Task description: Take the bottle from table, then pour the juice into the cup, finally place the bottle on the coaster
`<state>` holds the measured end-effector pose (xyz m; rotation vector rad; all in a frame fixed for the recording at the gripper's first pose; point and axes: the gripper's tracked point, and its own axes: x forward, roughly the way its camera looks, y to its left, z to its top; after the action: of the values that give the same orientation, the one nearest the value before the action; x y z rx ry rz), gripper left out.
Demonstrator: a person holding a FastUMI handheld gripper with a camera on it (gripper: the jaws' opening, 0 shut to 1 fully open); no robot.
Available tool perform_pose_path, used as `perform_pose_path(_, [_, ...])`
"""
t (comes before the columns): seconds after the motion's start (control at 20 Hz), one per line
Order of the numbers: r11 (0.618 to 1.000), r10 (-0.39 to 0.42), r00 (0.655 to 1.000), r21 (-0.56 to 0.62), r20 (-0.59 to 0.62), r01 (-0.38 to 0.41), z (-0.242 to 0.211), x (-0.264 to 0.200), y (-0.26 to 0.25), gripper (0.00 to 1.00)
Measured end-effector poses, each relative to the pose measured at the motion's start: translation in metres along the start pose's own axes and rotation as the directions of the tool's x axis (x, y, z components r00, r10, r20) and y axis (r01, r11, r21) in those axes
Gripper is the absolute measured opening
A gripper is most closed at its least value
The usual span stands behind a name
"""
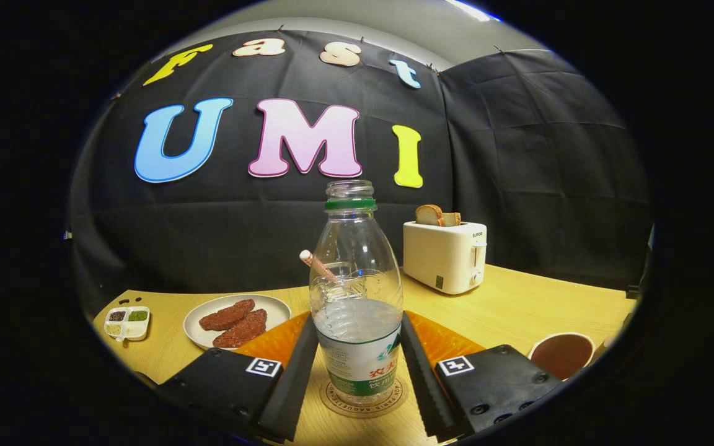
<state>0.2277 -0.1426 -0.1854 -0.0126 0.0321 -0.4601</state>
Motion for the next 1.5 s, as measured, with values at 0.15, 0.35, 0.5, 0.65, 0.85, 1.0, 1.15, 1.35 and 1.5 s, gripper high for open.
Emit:
perform_pose_path(0.15, [1.000,-0.027,1.000,0.004,-0.013,0.027,-0.001,0.001,-0.007,0.79])
perform_pose_path(0.35, [1.000,-0.023,0.999,0.019,-0.033,0.024,-0.005,0.000,-0.009,0.94])
perform_pose_path(0.5, [0.999,-0.002,1.000,0.036,-0.030,0.003,-0.003,-0.006,-0.006,0.99])
perform_pose_path(0.65, [0.998,0.005,0.999,0.059,-0.039,-0.003,-0.004,-0.015,-0.004,0.99])
perform_pose_path(0.85, [0.997,0.026,0.999,0.073,-0.047,-0.023,0.004,-0.036,0.000,0.99])
perform_pose_path(1.0, [0.995,0.054,0.998,0.090,-0.043,-0.050,0.018,-0.057,0.006,0.99])
perform_pose_path(1.15, [0.993,0.079,0.996,0.092,-0.033,-0.076,0.038,-0.081,0.006,0.98])
perform_pose_path(1.35, [0.991,0.114,0.993,0.066,0.001,-0.114,0.073,-0.116,0.003,0.98])
perform_pose_path(1.5, [0.986,0.163,0.987,0.026,0.015,-0.163,0.099,-0.139,0.007,0.98])
